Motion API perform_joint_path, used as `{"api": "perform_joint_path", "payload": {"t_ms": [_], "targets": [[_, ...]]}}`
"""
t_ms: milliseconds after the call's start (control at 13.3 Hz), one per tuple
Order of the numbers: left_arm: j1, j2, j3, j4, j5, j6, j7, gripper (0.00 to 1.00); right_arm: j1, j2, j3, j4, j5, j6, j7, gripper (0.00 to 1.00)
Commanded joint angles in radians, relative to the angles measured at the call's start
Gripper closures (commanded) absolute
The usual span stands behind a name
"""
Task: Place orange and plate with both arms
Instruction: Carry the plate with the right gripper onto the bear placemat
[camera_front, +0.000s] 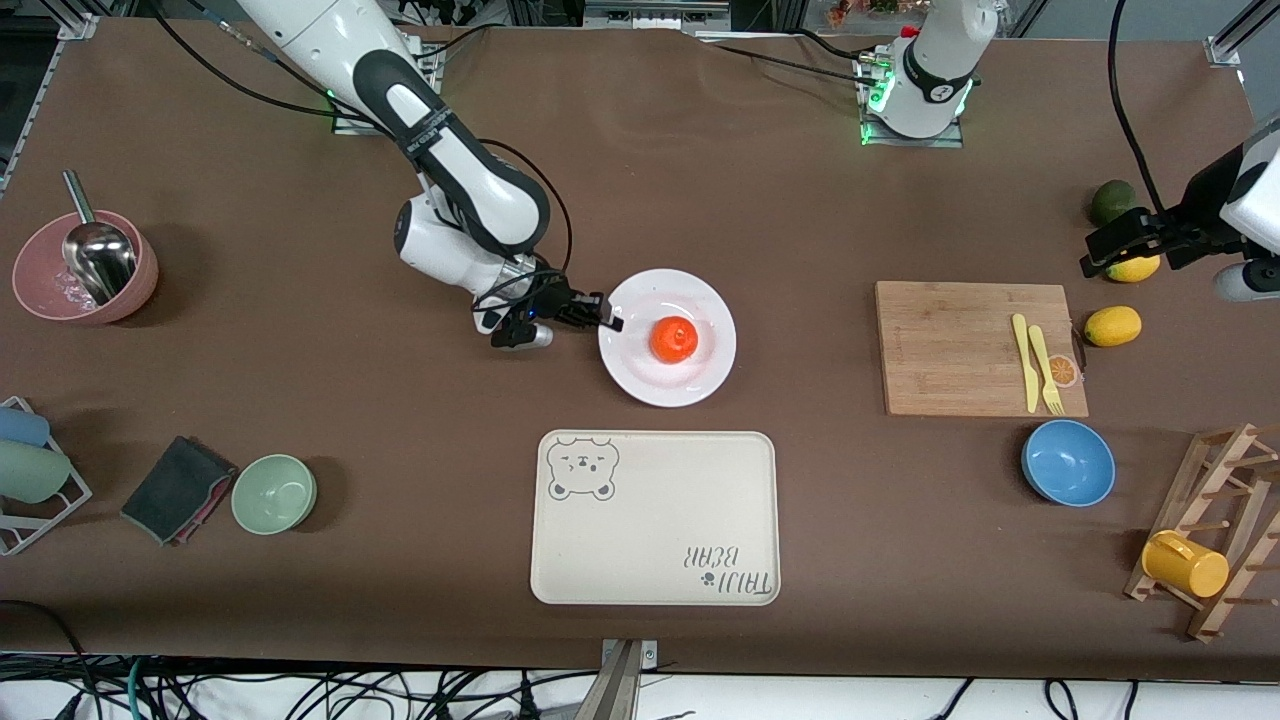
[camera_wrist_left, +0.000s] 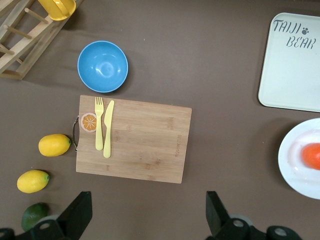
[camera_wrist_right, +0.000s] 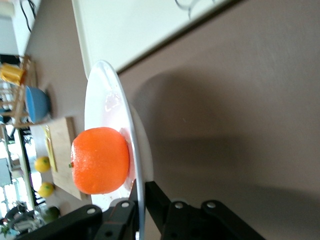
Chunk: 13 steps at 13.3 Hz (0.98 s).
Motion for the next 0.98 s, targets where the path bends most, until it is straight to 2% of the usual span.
{"api": "perform_joint_path", "payload": {"t_ms": [0,451,751,901], "targets": [[0.002,0.012,-0.005,0.032,0.011,-0.022,0.004,0.0,-0.001,0.083,-0.023,0.152,0.002,0.011,0.054,1.0],[0.004,0.014,-0.005,0.032,0.011,-0.022,0.003,0.0,0.014,0.347,-0.076,0.509,-0.124,0.014,0.061,1.0],[0.004,0.014,-0.005,0.032,0.009,-0.022,0.003,0.0,0.036,0.482,-0.077,0.695,-0.132,0.014,0.061,1.0],[0.004,0.014,-0.005,0.032,0.009,-0.022,0.003,0.0,0.054,0.516,-0.085,0.743,-0.133,0.014,0.061,1.0]]}}
